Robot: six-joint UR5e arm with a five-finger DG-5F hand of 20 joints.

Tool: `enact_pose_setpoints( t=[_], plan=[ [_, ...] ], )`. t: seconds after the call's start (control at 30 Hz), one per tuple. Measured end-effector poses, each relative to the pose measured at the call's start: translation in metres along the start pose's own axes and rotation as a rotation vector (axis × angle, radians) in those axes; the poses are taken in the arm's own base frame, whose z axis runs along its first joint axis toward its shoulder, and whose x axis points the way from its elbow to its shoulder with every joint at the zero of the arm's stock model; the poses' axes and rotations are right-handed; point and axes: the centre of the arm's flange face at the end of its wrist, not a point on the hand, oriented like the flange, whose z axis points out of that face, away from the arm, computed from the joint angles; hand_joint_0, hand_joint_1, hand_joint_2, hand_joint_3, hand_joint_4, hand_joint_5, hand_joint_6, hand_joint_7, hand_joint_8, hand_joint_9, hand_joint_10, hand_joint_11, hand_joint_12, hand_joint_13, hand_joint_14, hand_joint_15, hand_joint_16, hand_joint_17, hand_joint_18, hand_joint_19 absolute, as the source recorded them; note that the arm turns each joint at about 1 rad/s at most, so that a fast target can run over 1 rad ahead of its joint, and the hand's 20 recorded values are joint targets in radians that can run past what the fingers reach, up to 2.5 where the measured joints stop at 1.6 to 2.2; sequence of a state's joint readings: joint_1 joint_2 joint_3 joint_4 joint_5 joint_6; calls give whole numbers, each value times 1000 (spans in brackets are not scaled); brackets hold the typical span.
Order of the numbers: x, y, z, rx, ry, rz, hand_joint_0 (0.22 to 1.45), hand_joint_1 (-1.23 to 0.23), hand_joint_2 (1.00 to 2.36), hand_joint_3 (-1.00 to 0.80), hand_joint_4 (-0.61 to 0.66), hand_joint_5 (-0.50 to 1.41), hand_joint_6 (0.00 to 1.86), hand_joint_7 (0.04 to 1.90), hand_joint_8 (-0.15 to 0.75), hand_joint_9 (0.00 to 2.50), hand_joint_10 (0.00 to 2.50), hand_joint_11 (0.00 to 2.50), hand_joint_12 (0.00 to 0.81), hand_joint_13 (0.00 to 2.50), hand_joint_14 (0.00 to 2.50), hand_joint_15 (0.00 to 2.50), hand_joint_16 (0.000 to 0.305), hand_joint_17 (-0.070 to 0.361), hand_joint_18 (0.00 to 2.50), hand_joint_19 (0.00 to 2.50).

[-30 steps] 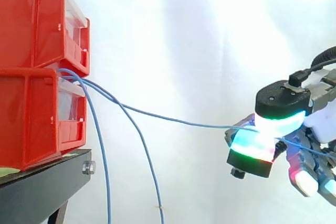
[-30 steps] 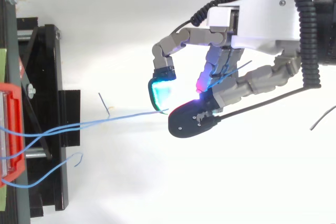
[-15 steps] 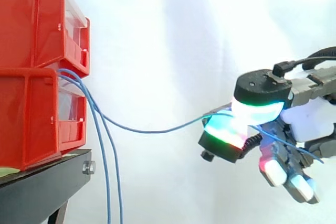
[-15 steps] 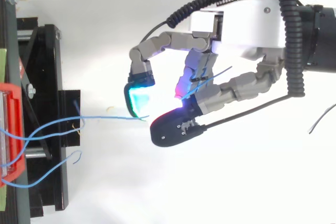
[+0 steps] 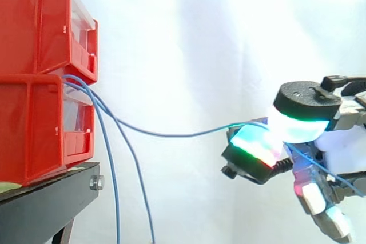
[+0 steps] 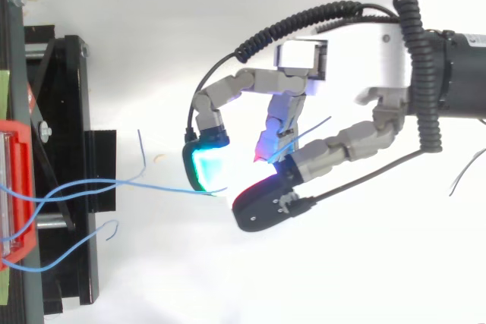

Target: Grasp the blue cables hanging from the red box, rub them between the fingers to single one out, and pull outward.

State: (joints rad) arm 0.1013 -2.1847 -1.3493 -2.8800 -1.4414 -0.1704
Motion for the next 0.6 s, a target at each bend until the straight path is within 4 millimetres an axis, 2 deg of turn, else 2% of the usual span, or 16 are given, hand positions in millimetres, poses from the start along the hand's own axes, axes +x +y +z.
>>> enact_pose_setpoints(
  t=[0.2, 0.6],
  plan=[
    [-3, -11, -14, -46, -25, 48, 578, -718, 1009, -34, -101, 77, 632, 1485, 349, 1340, 4, 79, 470, 1338, 13, 357, 65, 147, 1308, 474],
    [-5, -12, -14, -71, -90, 95, 578, -729, 1008, -17, -98, 82, 621, 1499, 343, 1357, 4, 77, 470, 1352, 14, 365, 65, 147, 1318, 476]
  ],
)
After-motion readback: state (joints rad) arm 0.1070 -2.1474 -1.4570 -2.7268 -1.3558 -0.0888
